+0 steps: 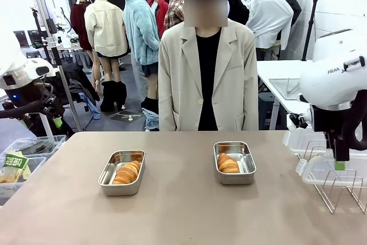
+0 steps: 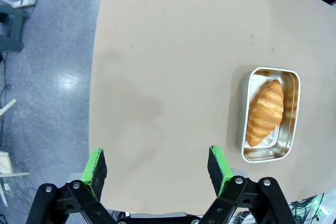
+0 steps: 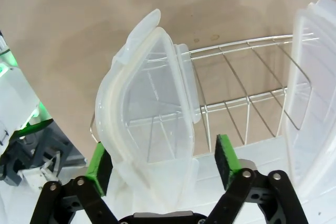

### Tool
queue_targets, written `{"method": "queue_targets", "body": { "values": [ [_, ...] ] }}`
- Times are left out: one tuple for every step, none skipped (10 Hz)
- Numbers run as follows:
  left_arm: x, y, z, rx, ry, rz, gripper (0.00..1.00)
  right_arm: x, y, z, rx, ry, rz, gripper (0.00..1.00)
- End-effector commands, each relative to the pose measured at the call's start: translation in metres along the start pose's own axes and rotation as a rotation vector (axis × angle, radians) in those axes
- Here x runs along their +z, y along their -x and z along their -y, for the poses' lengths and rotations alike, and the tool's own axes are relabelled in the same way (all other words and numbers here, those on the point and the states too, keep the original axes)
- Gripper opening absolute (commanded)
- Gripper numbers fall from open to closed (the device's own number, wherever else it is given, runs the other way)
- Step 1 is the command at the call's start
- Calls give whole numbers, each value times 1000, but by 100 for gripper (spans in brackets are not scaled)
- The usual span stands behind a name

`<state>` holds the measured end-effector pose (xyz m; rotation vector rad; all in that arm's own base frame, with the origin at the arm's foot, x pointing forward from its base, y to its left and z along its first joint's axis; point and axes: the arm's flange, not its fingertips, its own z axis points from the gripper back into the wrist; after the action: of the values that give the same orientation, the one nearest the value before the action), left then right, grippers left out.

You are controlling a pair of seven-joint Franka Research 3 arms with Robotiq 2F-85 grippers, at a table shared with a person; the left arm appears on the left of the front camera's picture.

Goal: Place the bread in airtight containers.
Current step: Pick up one Airtight Container lid and hand it to the human.

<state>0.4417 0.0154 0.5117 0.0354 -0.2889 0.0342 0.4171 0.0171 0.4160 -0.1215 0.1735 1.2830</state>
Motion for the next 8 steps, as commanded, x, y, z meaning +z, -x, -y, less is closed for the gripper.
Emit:
{"method": "queue_targets", "body": {
  "values": [
    [1,-1,0,0,-1,11,100,3,5,2,23,37,-8,62],
    [1,-1,0,0,-1,11,100,4,4,3,20,33,-8,43],
    [1,-1,0,0,-1,11,100,4,4,4,25,16,-11,24],
    [1,-1,0,0,-1,11,100,5,3,4,29,17,-11,5],
    [1,-1,0,0,-1,11,100,5,2,4,25,18,-13,0],
    [1,-1,0,0,-1,11,100,6,2,4,23,15,-15,0],
    [1,-1,0,0,-1,11,100,7,1,5,20,15,-17,0],
    [1,-1,0,0,-1,11,100,8,-1,5,17,5,-18,0]
  ]
}}
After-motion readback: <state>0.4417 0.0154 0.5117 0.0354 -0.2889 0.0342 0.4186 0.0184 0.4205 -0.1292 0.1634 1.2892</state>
